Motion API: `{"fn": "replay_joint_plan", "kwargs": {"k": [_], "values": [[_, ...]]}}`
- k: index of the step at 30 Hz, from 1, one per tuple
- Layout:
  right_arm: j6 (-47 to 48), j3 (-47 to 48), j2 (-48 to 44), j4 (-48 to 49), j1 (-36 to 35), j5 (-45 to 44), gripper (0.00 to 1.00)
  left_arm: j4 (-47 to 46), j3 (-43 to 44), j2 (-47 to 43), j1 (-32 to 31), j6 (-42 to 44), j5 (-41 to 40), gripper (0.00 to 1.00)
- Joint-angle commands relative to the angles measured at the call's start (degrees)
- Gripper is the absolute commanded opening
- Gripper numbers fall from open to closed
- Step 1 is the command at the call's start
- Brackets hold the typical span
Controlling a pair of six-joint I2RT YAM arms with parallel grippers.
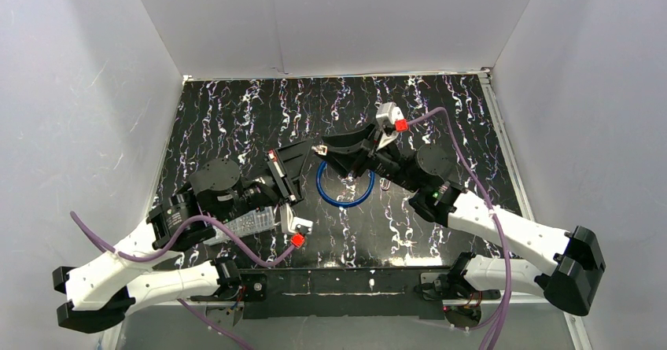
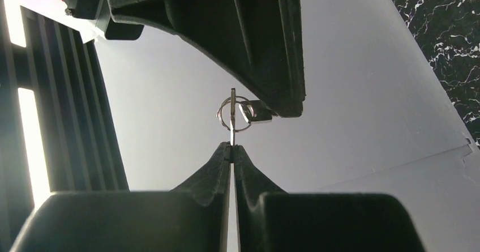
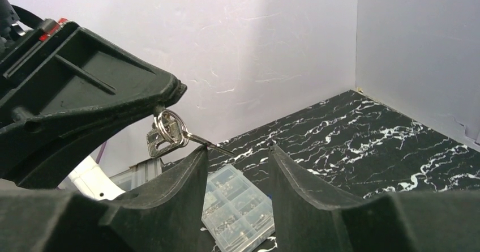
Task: Unlock with the key
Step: Pick up the key from the center of the board.
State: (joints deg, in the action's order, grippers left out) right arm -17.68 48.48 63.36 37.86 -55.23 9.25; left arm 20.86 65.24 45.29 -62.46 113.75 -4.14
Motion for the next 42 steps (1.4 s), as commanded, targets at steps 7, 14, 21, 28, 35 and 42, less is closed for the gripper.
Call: {"fn": "replay_joint_plan", "kwargs": {"k": [7,14,21,28,35,42], "values": [[-0.22,4.07,0.09,6.47,-0.77,0.03,0.31,2.1,4.33,0.59,-0.8,-5.02,-1.94,0.0],[0.33,3.1,-1.28,5.91,-0.85,-3.6,0.01,8.63,9.96,2.73,-0.99,-14.48,-3.28,0.0],[1.58,0.83,-3.89,5.43,-0.85,-12.74,0.01,21.19,16.62,5.24,-1.04,-25.93,-1.45,0.0],[-2.1,-1.53,-9.28,-1.61,-0.57,-3.98,0.25,35.19,29.69,11.87,-1.08,-51.06,2.36,0.0],[-13.13,-4.66,-13.36,-4.5,0.96,8.55,0.39,44.66,35.28,17.43,-0.81,-72.22,8.32,0.0],[-19.87,-6.55,-13.77,-0.69,2.05,9.99,0.51,48.98,39.6,22.77,5.55,-84.07,18.17,0.0]]}}
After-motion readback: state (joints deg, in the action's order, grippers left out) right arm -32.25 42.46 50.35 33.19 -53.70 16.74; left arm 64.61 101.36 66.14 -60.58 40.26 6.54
